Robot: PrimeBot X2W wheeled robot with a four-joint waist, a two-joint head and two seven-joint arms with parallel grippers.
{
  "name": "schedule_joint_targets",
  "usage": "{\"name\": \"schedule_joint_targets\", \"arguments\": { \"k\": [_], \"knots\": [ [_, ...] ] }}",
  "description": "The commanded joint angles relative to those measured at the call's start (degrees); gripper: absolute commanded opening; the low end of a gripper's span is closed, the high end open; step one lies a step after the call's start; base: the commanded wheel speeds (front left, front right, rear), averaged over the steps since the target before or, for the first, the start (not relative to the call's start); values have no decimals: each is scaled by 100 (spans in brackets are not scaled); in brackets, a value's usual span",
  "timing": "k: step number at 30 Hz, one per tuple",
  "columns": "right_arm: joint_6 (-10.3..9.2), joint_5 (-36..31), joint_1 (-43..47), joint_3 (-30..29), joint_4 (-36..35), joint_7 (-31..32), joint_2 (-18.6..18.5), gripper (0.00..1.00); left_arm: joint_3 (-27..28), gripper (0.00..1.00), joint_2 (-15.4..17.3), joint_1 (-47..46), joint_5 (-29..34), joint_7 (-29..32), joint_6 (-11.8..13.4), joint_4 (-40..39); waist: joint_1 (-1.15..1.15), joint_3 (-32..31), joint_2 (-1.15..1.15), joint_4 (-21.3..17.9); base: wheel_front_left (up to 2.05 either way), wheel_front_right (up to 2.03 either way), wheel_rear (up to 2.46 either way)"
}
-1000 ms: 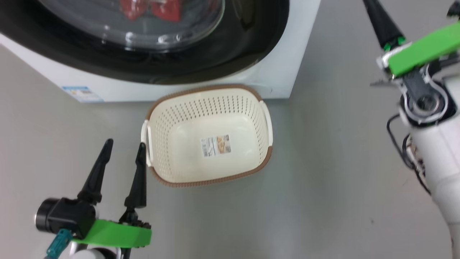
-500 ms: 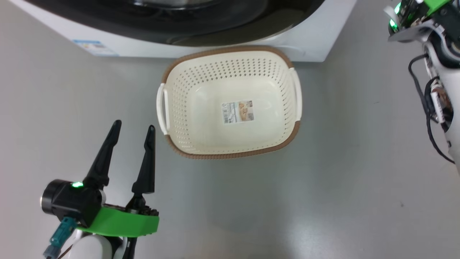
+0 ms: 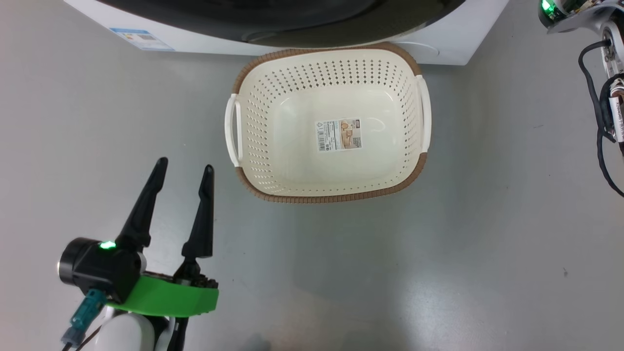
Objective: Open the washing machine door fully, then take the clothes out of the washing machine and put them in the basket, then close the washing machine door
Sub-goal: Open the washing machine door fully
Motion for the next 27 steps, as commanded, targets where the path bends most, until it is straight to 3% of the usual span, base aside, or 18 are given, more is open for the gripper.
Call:
{"name": "schedule_joint_targets", "arguments": {
  "k": [1,20,27],
  "knots": [
    [-3,-28,-73,94,-204,173,169,0,181,100,93,-14,62,-45,46,-104,0,-4,0,-16,0,0,0],
    [-3,-81,535,179,-712,1162,148,0,173,100,93,2,95,-45,45,81,0,-377,0,-186,0,0,0],
    [-3,-289,774,29,-653,867,189,0,128,100,93,13,11,-45,37,50,0,-571,0,-202,0,0,0]
  ]
}}
